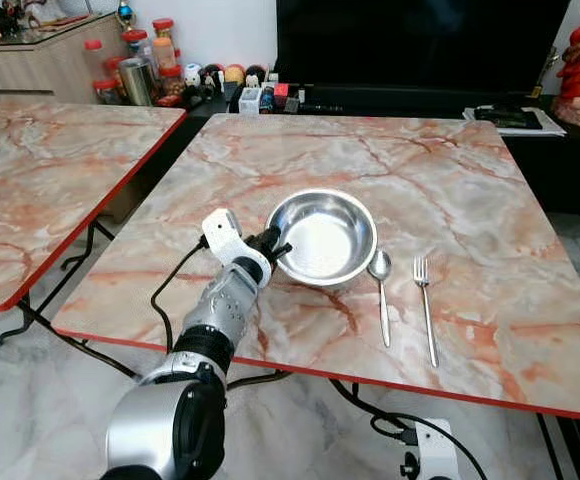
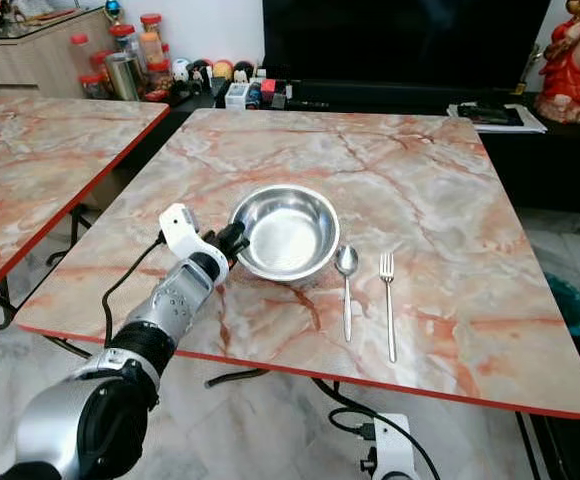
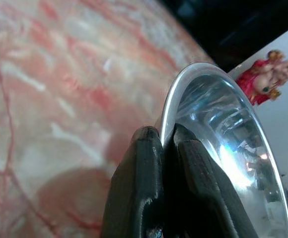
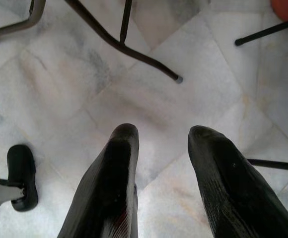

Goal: Setting the table

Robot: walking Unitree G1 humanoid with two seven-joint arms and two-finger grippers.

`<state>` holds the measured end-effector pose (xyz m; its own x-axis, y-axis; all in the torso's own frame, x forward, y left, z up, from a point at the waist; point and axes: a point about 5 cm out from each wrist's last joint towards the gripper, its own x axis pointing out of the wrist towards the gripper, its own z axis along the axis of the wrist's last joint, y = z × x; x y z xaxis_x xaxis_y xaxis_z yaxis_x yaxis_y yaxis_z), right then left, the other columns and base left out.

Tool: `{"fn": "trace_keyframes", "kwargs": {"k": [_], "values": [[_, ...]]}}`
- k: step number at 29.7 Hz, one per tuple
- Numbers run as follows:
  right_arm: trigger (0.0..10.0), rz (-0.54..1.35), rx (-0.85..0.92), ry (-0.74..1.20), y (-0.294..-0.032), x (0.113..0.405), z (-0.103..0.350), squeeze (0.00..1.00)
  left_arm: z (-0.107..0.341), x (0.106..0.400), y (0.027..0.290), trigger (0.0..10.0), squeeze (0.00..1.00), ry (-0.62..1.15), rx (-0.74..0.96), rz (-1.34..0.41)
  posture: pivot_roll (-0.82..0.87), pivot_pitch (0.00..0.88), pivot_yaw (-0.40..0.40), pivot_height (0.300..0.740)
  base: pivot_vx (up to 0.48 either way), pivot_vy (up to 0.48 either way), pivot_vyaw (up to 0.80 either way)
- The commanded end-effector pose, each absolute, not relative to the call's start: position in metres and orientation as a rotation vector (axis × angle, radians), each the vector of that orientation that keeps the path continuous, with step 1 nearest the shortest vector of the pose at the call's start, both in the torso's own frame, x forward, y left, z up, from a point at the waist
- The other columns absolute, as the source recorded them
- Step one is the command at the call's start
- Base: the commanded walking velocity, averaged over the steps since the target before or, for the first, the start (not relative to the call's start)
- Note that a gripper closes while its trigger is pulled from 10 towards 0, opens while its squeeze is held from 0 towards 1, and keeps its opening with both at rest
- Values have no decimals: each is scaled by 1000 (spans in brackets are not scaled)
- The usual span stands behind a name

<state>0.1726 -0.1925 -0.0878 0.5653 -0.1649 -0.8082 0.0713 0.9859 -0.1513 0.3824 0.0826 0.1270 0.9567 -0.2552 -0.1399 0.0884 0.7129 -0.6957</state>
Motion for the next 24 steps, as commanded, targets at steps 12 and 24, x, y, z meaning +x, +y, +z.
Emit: {"fn": "trace_keyframes", "kwargs": {"k": [12, 24], "values": [[10000, -124, -114, 961, -188, 172, -88, 0, 115, 377, 91, 10000, 0, 354, -738, -146, 16, 0, 56, 736, 0, 0, 0], [10000, -129, -111, 959, -188, 173, -88, 0, 102, 368, 83, 10000, 0, 461, -736, -152, 18, 0, 54, 736, 0, 0, 0]]}}
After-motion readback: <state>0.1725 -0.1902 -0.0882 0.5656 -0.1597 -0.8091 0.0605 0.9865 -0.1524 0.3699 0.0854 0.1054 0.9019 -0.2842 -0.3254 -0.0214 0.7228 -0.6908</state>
